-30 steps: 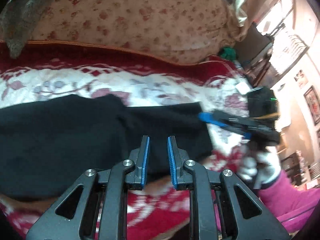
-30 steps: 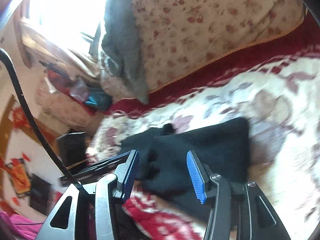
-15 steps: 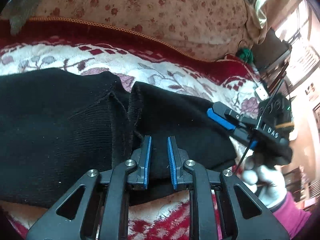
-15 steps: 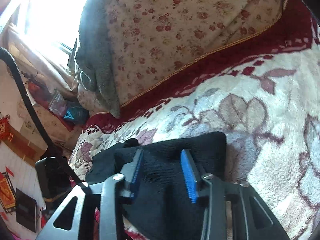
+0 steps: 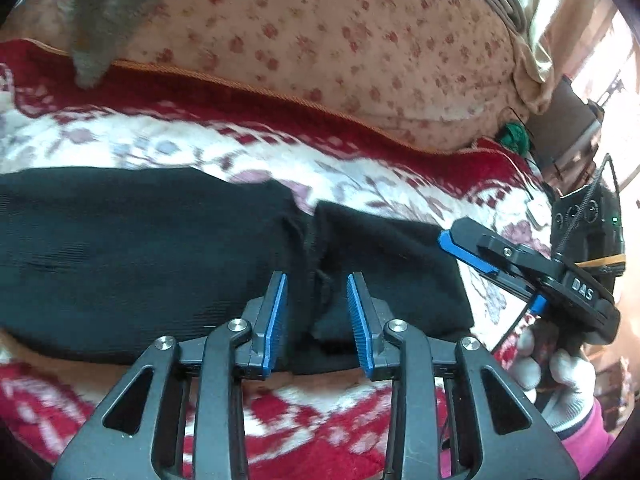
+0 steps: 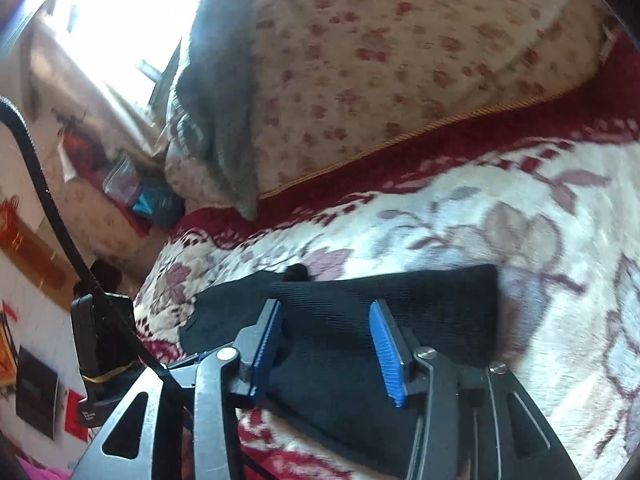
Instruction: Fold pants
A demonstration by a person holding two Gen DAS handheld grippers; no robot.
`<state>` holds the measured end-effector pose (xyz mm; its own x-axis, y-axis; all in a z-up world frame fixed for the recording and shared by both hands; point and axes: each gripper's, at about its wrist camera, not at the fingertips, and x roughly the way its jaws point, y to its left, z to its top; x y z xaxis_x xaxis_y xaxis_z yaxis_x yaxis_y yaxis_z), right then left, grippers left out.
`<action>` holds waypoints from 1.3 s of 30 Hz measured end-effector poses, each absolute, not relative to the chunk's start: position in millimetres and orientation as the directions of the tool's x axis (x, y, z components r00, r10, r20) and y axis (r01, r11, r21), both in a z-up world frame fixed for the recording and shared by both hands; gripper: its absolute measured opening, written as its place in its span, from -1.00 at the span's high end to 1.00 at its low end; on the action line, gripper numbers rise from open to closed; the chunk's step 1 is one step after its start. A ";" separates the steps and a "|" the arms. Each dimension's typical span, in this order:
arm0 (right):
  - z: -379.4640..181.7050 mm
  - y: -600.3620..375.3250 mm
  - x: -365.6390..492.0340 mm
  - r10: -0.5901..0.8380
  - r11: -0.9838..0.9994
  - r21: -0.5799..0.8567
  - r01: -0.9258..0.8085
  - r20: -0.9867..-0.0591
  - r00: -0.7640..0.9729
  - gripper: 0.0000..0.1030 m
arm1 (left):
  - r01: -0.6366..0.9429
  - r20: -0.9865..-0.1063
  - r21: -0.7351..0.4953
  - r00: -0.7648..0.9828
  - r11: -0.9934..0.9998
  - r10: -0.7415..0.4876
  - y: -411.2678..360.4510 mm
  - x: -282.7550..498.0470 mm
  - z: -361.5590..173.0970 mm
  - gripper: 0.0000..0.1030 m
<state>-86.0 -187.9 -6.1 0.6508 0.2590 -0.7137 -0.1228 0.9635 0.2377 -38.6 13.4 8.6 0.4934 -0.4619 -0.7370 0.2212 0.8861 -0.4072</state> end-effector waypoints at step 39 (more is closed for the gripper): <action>-159.7 94.7 85.9 0.226 0.785 0.029 -0.619 -0.944 0.241 -0.45 | -0.335 -0.798 -0.430 0.575 0.838 -0.180 226.3 -74.0 -24.6 -0.02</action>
<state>85.9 94.7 -159.7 0.2414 0.2257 -0.9438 -0.6191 0.7847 0.0293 -74.0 226.3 -24.6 0.5748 -0.1799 -0.7983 -0.3349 0.8384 -0.4301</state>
